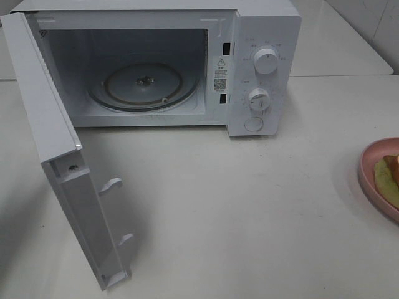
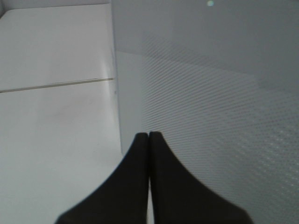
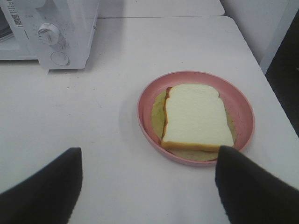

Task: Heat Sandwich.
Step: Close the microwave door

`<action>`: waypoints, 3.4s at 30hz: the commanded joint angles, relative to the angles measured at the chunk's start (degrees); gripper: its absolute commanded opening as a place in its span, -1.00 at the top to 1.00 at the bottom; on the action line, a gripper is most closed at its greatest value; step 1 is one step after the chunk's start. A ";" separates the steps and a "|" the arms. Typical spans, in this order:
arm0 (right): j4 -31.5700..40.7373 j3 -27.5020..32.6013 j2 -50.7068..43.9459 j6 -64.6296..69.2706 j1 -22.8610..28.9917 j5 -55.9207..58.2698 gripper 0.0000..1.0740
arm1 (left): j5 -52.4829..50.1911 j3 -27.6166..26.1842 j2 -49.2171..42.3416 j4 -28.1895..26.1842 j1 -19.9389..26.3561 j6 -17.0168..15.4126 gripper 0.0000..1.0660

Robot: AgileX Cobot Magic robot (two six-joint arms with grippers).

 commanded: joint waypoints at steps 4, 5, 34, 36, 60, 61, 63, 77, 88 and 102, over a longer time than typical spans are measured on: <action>-0.06 0.00 -1.66 -0.29 -0.17 -0.40 -0.40 | -9.85 -0.46 5.67 3.44 -0.40 -2.01 1.00; -0.06 0.00 -1.66 -0.29 -0.17 -0.40 -0.40 | -10.89 -0.46 6.19 3.32 -0.69 -2.81 1.00; -0.06 0.00 -1.66 -0.34 -0.11 -0.40 -0.40 | -5.84 -11.75 12.38 -19.14 -24.64 4.18 1.00; -0.06 0.00 -1.66 -0.34 -0.11 -0.40 -0.40 | -5.90 -14.09 14.78 -20.45 -26.64 4.93 1.00; -0.06 0.00 -1.66 -0.34 -0.11 -0.40 -0.40 | -1.03 -33.29 26.93 -31.80 -37.30 7.96 1.00; -0.06 0.00 -1.66 -0.34 -0.11 -0.40 -0.40 | -0.52 -34.26 27.50 -31.91 -37.41 7.91 1.00; -0.06 0.00 -1.66 -0.34 -0.11 -0.40 -0.40 | 1.20 -36.96 28.82 -32.54 -37.70 7.96 1.00; -0.06 0.00 -1.66 -0.34 -0.11 -0.40 -0.40 | 7.10 -47.67 34.66 -34.26 -38.10 10.54 1.00; -0.06 0.00 -1.66 -0.34 -0.11 -0.40 -0.40 | 10.03 -52.77 37.18 -35.47 -36.61 12.43 1.00; -0.06 0.00 -1.66 -0.34 -0.11 -0.40 -0.40 | 9.91 -52.77 37.18 -35.29 -36.73 12.43 1.00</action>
